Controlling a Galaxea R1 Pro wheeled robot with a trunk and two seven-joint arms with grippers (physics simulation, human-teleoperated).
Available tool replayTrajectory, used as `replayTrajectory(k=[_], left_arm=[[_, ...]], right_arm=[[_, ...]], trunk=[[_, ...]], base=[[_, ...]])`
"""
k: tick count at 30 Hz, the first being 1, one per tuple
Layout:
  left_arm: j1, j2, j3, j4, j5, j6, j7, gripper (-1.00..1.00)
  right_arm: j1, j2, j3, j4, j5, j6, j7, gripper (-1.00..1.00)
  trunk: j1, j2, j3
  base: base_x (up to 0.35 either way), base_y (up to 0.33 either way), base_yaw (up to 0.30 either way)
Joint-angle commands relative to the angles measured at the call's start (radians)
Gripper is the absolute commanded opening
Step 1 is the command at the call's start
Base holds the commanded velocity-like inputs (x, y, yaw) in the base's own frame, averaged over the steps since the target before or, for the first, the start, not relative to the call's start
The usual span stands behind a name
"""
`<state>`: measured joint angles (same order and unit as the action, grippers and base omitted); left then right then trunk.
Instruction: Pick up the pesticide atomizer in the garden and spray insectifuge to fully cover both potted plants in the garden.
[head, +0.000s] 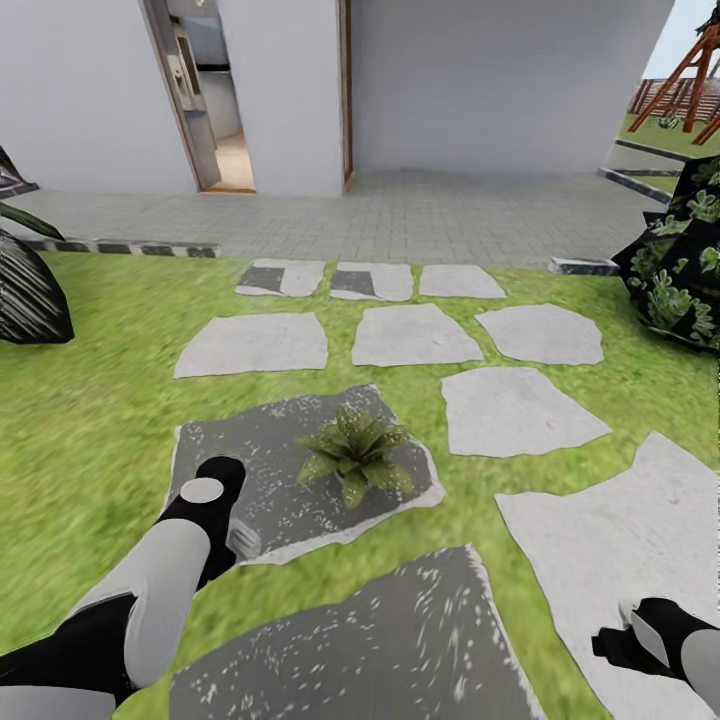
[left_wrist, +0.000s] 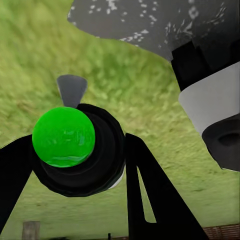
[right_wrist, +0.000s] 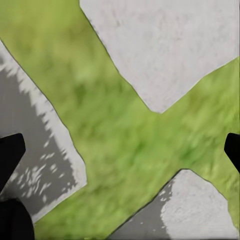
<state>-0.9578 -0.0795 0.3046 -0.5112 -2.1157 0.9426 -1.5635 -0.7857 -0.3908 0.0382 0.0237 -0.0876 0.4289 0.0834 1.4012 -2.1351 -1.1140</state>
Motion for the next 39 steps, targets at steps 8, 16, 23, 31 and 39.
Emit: replayTrajectory(k=[8,16,23,31,39], left_arm=[[-0.001,-0.002,0.004,-0.001,-0.010,0.005,-0.007,-1.00],[-0.001,-0.002,0.005,-0.009,-0.009,-0.017,-0.004,-1.00],[-0.001,-0.025,0.002,-0.044,-0.009,-0.018,-0.006,-1.00],[-0.001,-0.023,0.004,-0.046,0.097,-0.019,-0.003,-1.00],[-0.001,-0.025,0.002,-0.119,0.198,-0.019,-0.003,-1.00]], right_arm=[[-0.001,-0.002,0.005,0.001,-0.009,0.001,0.003,1.00],[-0.001,-0.002,0.009,0.001,-0.009,0.002,0.001,1.00],[-0.001,-0.002,0.007,0.001,-0.009,0.002,0.002,1.00],[-0.001,-0.002,0.009,-0.210,-0.008,0.032,0.001,1.00],[-0.001,-0.002,0.006,-0.532,-0.011,0.200,0.002,1.00]], trunk=[[-0.001,0.000,-0.001],[-0.001,0.000,-0.001],[-0.001,0.000,-0.001],[-0.001,0.000,-0.001],[-0.001,0.000,-0.001]], base=[[-0.338,0.000,0.000],[-0.310,0.000,0.000],[-0.017,0.000,0.000],[0.000,0.000,0.000],[0.000,0.000,0.000]])
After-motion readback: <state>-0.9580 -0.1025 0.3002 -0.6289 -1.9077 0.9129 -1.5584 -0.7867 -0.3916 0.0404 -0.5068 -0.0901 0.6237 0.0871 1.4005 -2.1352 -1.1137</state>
